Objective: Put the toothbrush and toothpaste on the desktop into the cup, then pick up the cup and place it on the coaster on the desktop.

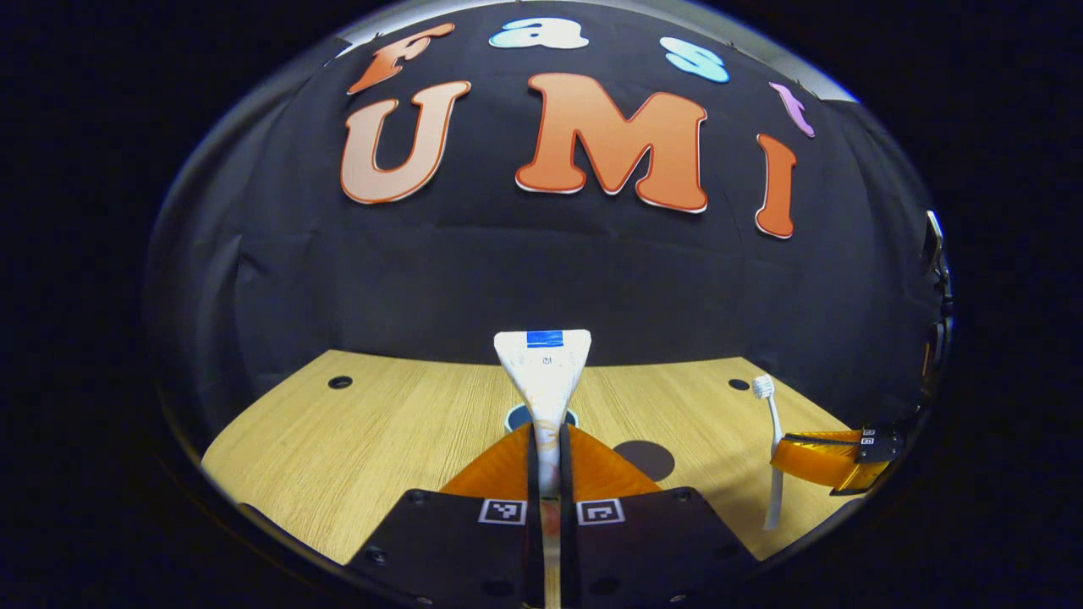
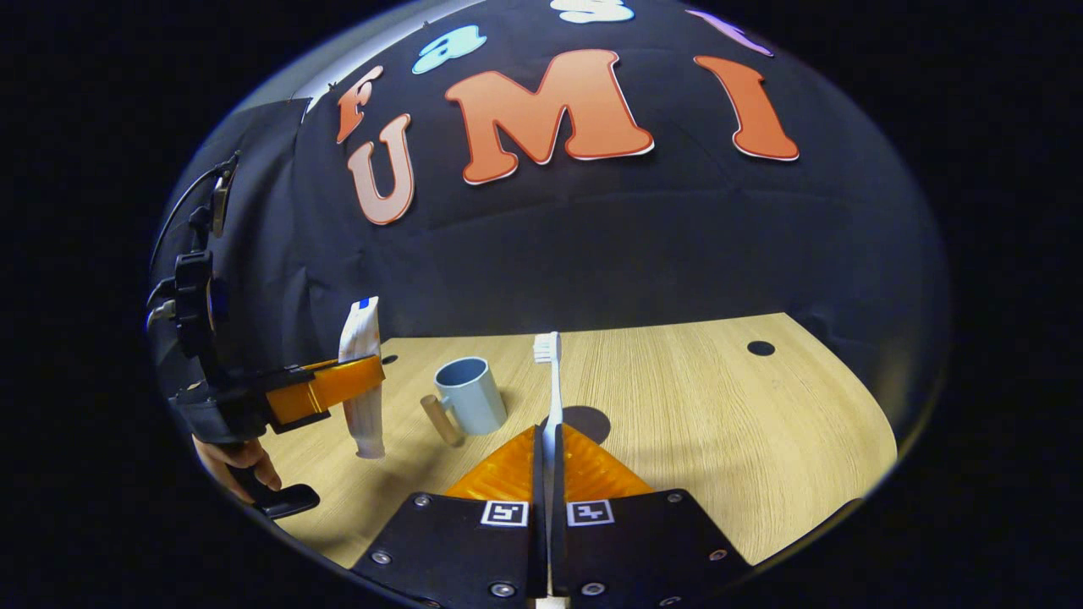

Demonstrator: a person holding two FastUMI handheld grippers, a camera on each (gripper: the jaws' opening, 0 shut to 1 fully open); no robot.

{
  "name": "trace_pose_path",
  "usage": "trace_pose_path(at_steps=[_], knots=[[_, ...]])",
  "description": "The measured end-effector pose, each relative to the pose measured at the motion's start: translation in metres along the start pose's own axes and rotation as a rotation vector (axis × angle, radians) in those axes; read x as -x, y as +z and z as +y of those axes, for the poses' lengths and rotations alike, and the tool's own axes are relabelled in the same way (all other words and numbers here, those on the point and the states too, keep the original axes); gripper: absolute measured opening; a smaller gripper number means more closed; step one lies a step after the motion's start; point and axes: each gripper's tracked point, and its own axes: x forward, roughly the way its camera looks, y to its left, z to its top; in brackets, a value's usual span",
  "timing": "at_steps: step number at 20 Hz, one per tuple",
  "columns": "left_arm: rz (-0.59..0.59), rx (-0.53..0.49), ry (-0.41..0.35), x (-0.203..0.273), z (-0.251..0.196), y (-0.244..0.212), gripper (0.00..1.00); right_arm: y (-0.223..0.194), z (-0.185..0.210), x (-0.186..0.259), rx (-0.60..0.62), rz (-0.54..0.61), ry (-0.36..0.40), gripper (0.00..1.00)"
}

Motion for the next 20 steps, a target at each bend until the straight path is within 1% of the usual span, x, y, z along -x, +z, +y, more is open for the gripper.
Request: trace_pose_path(at_steps=[1,4,6,9,13,15,17,20], knots=[[-0.031,-0.003,0.000,-0.004,0.000,0.010,0.07,-0.001,0.005,-0.006,0.002,-0.013,-0.001,0.02],[-0.117,-0.030,0.002,-0.023,-0.002,0.040,0.07,0.005,0.002,-0.012,0.015,-0.050,-0.009,0.02],[-0.145,-0.035,0.011,-0.038,0.001,0.046,0.07,0.006,0.003,-0.016,0.012,-0.060,0.000,0.02],[-0.188,-0.020,0.002,-0.061,-0.001,0.052,0.07,0.012,0.003,-0.020,0.030,-0.090,0.007,0.02],[-0.214,0.021,0.024,-0.090,0.006,0.051,0.06,0.018,0.002,-0.032,0.032,-0.118,0.018,0.02],[-0.239,0.021,0.036,-0.102,0.011,0.051,0.07,0.022,-0.001,-0.039,0.036,-0.140,0.013,0.02],[-0.257,0.027,0.026,-0.112,0.010,0.049,0.07,0.027,-0.007,-0.046,0.040,-0.160,0.000,0.02],[-0.265,0.031,0.021,-0.125,0.010,0.044,0.07,0.037,-0.007,-0.053,0.034,-0.198,0.007,0.02]])
